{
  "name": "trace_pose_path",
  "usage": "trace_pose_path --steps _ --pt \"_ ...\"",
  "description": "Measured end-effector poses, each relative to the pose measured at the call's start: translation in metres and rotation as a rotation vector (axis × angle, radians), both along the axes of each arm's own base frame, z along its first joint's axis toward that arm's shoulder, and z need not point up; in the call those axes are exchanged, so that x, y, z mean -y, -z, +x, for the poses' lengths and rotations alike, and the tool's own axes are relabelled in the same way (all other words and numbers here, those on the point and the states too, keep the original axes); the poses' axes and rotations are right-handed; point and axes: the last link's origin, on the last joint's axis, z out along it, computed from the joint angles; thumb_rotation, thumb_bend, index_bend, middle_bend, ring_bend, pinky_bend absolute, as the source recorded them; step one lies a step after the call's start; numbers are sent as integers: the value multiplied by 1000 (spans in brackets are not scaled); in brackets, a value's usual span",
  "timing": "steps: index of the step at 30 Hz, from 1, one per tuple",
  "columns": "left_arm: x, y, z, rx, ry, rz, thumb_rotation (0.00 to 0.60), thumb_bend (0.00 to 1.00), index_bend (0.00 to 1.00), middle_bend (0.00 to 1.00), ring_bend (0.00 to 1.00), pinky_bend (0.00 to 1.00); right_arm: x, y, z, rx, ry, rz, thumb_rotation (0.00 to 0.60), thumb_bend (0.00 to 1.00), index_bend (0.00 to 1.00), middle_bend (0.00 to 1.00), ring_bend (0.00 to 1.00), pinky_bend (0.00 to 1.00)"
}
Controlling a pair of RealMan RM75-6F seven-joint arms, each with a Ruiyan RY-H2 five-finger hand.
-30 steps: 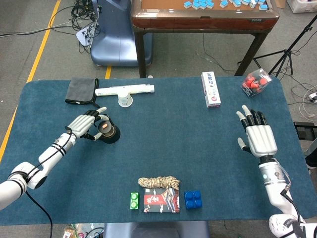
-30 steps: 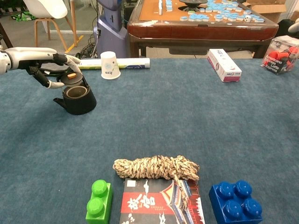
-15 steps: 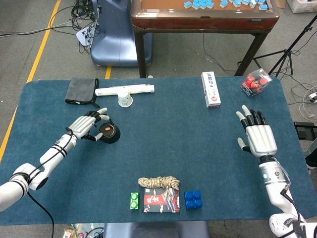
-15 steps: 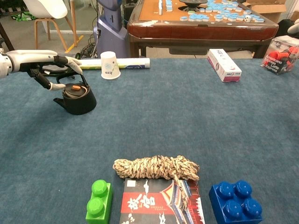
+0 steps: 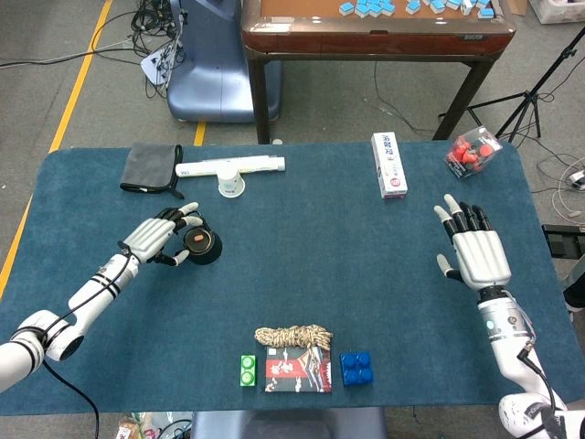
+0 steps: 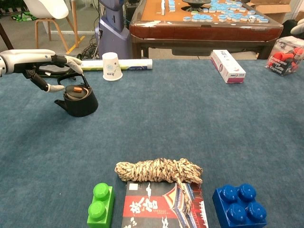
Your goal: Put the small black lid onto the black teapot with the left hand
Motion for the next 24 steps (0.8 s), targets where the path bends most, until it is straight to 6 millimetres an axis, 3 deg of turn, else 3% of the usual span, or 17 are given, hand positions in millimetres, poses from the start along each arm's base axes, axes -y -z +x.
trace_pose_path --steps 10,24 --pt "22 -4 -11 -49 17 72 600 382 209 0 0 0 -3 0 -3 18 -21 16 600 360 0 0 0 0" --pt "37 13 -36 -63 -17 130 600 382 258 0 0 0 -6 -1 -2 18 -20 20 600 360 0 0 0 0"
